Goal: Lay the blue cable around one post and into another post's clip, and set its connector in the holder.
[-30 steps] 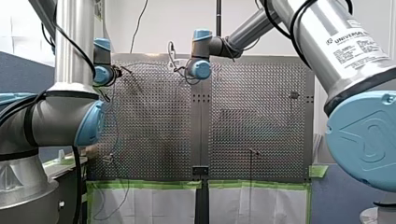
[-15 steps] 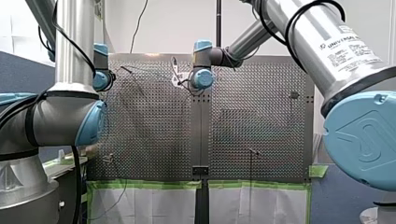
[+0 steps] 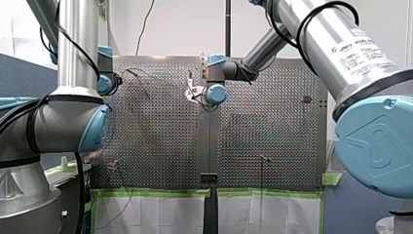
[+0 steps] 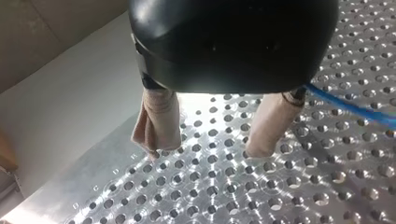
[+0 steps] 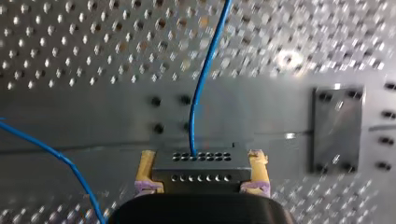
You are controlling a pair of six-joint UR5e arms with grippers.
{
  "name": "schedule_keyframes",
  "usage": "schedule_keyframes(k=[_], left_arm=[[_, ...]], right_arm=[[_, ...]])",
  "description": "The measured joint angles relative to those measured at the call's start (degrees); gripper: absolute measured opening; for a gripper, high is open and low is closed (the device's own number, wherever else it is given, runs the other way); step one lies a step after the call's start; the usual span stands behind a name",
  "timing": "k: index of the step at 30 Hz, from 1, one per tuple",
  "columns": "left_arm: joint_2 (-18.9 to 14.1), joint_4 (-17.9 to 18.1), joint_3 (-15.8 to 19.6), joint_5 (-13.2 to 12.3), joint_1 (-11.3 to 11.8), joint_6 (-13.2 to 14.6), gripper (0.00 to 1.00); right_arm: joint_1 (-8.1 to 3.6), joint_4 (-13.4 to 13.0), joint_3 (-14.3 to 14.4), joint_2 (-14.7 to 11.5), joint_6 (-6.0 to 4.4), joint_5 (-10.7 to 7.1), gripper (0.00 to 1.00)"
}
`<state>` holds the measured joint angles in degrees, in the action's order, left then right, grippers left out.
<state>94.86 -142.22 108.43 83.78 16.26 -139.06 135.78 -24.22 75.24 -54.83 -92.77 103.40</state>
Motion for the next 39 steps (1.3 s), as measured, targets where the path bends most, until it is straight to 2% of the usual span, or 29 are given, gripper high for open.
schedule_keyframes(k=[7, 19, 22, 25, 29, 31, 37, 39], left_arm=[[0.0, -0.05, 0.0, -0.05, -0.25, 0.1, 1.0], [0.0, -0.16, 0.01, 0.02, -0.6, 0.23, 1.0], [0.0, -0.17, 0.01, 0.02, -0.61, 0.21, 1.0], [0.0, -0.21, 0.01, 0.0, -0.62, 0.2, 1.0], [0.0, -0.25, 0.01, -0.05, -0.63, 0.16, 1.0], [0.0, -0.26, 0.01, -0.06, -0.63, 0.13, 1.0], [0.0, -0.26, 0.01, -0.06, -0.64, 0.07, 1.0], [0.0, -0.29, 0.0, -0.06, -0.64, 0.01, 1.0]], right_arm=[[-1.57, -3.44, 3.44, 0.05, -1.64, 3.34, 0.0], [-4.99, -9.33, 9.32, 0.27, -4.43, 8.8, 0.0], [-5.88, -10.61, 10.61, 0.8, -4.61, 10.02, 0.0], [-6.67, -11.97, 11.96, 1.91, -4.9, 11.18, 0.0], [-7.36, -14.23, 14.23, 4.1, -6.45, 12.29, 0.0], [-7.59, -15.11, 15.1, 4.96, -6.92, 12.92, 0.0], [-8.89, -17.81, 17.81, 7.67, -7.24, 14.65, 0.0], [-9.52, -18.92, 18.91, 8.77, -7.84, 15.44, 0.0]])
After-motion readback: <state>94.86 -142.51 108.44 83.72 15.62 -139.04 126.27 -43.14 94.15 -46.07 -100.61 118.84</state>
